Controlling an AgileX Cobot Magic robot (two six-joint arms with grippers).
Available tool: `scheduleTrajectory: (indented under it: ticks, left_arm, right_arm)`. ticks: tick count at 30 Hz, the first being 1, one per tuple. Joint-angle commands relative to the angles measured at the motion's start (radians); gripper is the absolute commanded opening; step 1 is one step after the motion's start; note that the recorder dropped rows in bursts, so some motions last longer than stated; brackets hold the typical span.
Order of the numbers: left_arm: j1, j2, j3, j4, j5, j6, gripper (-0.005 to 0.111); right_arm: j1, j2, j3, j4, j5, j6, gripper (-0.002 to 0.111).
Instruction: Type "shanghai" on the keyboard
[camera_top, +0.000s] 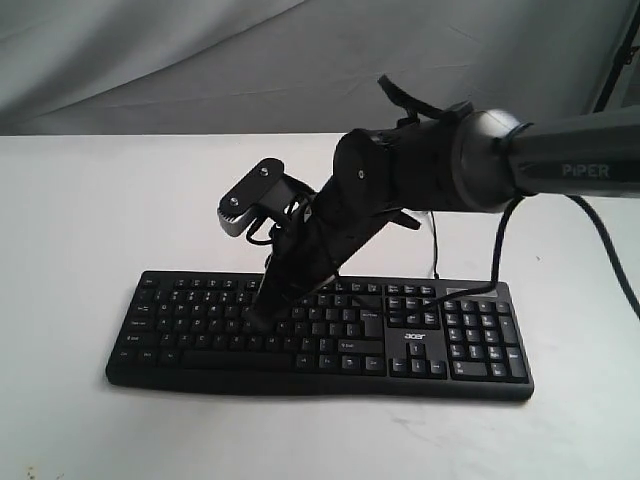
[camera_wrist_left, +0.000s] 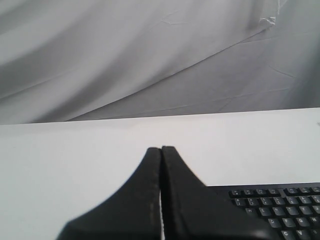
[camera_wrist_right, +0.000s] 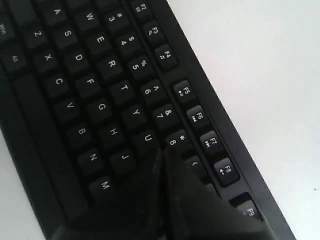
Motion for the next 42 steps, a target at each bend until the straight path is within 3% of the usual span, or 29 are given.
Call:
scheduleTrajectory:
  ticks: [1,42]
  left_arm:
    - [-0.006,-0.002,0.002,-0.002,-0.006,-0.003,0.000]
    - [-0.006,-0.002,0.002,-0.002,-0.006,-0.003,0.000]
  right_arm:
    - [-0.006,0.032,0.005,0.065,-0.026,-0.067,0.000]
    - [-0.010,0.077,0.005,0.028,-0.059,-0.052,0.000]
